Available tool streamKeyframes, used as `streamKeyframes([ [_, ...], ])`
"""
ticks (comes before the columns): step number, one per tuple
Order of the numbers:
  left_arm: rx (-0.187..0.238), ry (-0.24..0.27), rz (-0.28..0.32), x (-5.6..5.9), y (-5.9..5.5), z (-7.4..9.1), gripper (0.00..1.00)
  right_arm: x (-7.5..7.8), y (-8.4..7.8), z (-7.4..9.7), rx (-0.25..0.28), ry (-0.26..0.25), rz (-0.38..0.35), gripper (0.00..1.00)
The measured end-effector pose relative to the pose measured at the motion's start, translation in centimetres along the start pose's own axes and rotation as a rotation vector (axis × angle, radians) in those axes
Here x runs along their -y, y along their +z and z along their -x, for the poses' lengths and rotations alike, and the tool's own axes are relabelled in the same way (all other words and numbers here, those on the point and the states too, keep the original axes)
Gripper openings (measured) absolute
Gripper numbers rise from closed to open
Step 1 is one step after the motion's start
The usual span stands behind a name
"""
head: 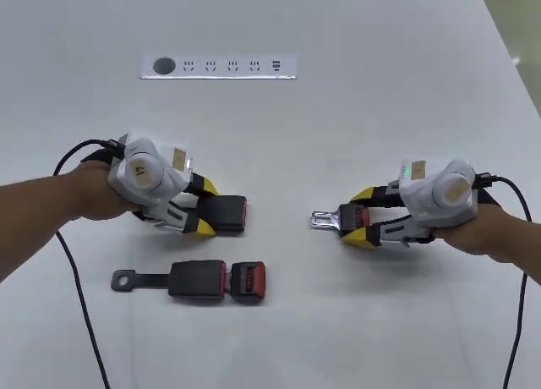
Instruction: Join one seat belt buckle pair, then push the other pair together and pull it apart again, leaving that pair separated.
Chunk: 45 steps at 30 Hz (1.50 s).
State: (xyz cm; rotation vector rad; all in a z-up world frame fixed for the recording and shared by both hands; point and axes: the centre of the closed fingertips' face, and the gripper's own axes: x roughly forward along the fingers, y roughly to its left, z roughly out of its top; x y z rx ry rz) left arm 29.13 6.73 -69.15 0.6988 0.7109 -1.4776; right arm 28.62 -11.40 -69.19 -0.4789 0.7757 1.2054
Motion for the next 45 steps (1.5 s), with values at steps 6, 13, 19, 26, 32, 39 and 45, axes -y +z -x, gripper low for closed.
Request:
streamKeyframes([
  [6,-0.004,0.001,0.014,-0.2,-0.2,0.2,0.33,-0.1,0.3,-0.3,-0.012,0.007,0.009,0.35],
  [13,-0.014,-0.001,0.016,-0.3,-0.2,0.3,0.33,-0.6,1.4,-1.4,0.0,0.013,0.018,0.35],
  [19,-0.021,-0.001,0.018,-0.4,-0.3,0.4,0.33,-1.0,2.5,-2.3,0.011,0.013,0.016,0.35],
  [26,-0.032,0.002,0.023,-0.4,-0.3,0.4,0.33,-1.2,3.7,-3.2,0.03,0.014,0.011,0.35],
  [32,-0.032,0.005,0.027,-0.4,-0.4,0.4,0.33,-1.3,4.8,-4.0,0.053,0.011,-0.007,0.35],
  [39,-0.038,0.004,0.027,-0.3,-0.3,0.5,0.33,-1.5,6.4,-5.5,0.075,0.003,0.002,0.35],
  [45,-0.044,0.003,0.024,-0.2,-0.1,0.5,0.33,-2.1,7.2,-6.8,0.085,0.002,0.013,0.35],
])
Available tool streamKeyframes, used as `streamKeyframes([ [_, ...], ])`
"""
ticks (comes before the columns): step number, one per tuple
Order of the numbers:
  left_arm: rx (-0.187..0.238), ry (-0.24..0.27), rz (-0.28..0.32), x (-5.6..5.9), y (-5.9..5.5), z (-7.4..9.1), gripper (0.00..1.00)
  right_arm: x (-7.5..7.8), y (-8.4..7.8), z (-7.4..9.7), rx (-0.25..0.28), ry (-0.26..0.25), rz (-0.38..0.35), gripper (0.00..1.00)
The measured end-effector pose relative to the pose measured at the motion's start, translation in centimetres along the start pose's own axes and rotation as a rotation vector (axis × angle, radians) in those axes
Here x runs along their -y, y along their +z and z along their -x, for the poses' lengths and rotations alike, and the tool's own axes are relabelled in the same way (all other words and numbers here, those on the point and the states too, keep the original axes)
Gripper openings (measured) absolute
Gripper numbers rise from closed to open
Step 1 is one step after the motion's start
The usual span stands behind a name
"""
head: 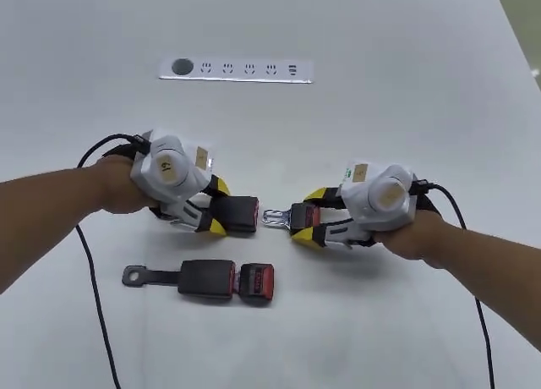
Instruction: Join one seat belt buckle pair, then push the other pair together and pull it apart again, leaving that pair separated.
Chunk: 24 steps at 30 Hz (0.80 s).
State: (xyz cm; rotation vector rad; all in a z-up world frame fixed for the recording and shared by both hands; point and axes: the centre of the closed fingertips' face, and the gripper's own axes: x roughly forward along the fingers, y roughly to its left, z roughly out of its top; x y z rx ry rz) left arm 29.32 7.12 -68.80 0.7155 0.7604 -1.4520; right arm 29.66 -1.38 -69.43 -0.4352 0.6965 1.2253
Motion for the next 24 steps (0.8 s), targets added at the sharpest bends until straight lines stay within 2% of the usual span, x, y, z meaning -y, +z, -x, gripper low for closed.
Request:
streamKeyframes([
  [10,-0.017,0.0,-0.009,-0.2,-0.1,0.0,0.33,-0.6,1.4,-1.8,0.032,0.017,0.01,0.35],
  [24,-0.023,-0.006,0.003,-0.3,-0.4,-0.2,0.33,-0.6,1.3,-1.6,0.063,0.029,0.008,0.34],
])
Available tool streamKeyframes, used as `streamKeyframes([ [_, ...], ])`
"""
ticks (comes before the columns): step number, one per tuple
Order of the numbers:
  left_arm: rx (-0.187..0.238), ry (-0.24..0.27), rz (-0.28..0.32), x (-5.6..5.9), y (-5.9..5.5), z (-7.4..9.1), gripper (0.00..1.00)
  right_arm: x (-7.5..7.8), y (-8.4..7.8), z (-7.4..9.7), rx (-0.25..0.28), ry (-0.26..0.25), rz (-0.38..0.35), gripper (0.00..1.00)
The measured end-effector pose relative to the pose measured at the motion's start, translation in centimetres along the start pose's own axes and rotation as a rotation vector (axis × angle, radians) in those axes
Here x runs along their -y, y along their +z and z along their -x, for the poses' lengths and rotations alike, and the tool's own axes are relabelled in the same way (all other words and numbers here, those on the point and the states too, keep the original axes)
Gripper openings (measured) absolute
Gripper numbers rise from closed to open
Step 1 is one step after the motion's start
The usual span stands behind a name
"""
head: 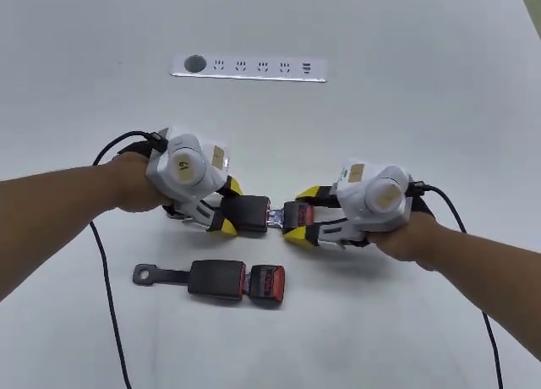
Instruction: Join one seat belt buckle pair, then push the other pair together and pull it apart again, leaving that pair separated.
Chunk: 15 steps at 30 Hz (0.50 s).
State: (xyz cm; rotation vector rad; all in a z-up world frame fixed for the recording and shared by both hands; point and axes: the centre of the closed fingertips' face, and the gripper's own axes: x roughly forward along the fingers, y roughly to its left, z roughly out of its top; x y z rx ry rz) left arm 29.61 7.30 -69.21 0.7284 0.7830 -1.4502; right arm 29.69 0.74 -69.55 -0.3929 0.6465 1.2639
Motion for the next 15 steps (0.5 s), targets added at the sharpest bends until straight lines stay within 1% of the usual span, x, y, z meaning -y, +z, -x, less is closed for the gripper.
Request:
streamKeyframes([
  [3,0.005,0.001,0.011,-0.08,-0.01,-0.02,0.33,-0.07,0.06,-0.04,0.006,-0.005,-0.009,0.34],
  [5,0.001,-0.004,0.012,-0.15,0.11,-0.21,0.33,-0.24,0.44,-0.47,0.016,-0.01,-0.012,0.34],
  [6,-0.001,-0.001,0.01,-0.32,0.22,-0.28,0.33,-0.34,0.51,-0.62,0.014,-0.013,-0.013,0.34],
  [7,-0.015,-0.01,0.0,-0.32,0.06,-0.23,0.33,-0.32,0.7,-0.62,0.014,-0.016,-0.014,0.34],
  [9,-0.011,-0.013,-0.003,-0.43,0.0,-0.2,0.32,-0.41,0.76,-0.41,0.016,-0.017,-0.018,0.34],
  [12,-0.011,-0.014,0.0,-0.39,0.02,-0.15,0.32,-0.57,0.91,-0.5,0.001,-0.032,-0.022,0.34],
  [14,-0.014,-0.012,0.005,-0.34,0.11,-0.1,0.32,-0.65,0.94,-0.43,0.002,-0.038,-0.025,0.34],
  [15,-0.014,-0.011,0.008,-0.34,0.08,-0.11,0.32,-0.36,0.89,-0.44,0.0,-0.039,-0.023,0.34],
])
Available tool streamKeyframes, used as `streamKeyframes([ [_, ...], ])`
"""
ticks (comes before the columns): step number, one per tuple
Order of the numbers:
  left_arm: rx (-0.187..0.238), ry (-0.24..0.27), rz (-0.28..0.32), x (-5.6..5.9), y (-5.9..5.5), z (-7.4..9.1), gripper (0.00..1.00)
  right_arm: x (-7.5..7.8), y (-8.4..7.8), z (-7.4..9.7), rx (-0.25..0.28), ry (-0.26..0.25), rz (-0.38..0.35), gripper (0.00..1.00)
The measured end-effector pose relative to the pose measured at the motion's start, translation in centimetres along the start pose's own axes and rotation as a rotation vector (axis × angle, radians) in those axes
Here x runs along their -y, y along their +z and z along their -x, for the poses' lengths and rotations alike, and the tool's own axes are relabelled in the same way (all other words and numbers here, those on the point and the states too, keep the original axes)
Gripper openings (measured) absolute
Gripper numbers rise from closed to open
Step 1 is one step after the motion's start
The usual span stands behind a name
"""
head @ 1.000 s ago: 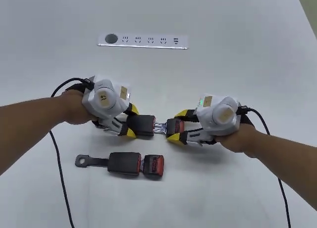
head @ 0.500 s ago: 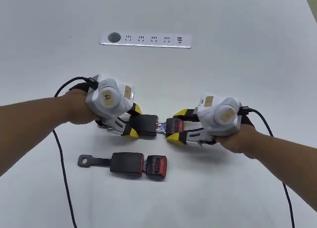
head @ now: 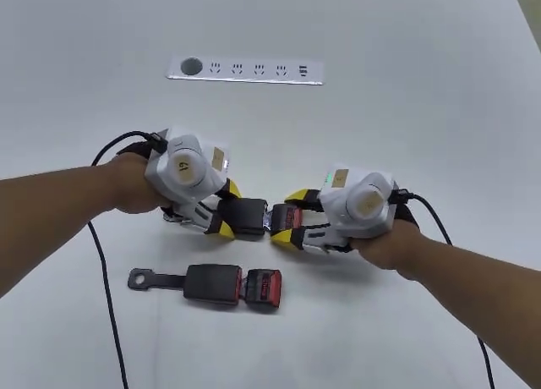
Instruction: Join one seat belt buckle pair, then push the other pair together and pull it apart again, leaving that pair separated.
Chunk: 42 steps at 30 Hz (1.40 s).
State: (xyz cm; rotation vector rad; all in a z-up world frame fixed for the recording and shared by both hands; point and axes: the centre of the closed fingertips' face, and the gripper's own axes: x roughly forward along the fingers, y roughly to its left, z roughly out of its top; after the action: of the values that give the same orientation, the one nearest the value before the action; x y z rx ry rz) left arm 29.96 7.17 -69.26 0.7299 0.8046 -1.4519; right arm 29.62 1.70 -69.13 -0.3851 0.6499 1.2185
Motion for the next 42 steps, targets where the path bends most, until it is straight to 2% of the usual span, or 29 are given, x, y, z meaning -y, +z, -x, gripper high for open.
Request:
streamKeyframes([
  [9,-0.005,0.003,0.007,-0.01,0.0,0.03,0.32,0.02,0.31,-0.14,-0.031,0.008,0.029,0.34],
  [18,-0.006,0.005,0.01,0.04,0.13,0.04,0.33,0.19,0.35,-0.31,-0.037,0.002,0.032,0.34],
  [23,-0.007,0.006,0.011,0.1,0.24,0.01,0.33,0.1,0.45,-0.41,-0.044,0.009,0.063,0.34],
  [31,-0.001,0.007,0.012,-0.14,-0.02,-0.11,0.33,0.24,0.42,-0.47,-0.048,0.008,0.067,0.34],
  [42,-0.007,0.007,0.005,0.21,0.28,-0.04,0.33,0.16,0.32,-0.43,-0.077,0.023,0.115,0.34],
])
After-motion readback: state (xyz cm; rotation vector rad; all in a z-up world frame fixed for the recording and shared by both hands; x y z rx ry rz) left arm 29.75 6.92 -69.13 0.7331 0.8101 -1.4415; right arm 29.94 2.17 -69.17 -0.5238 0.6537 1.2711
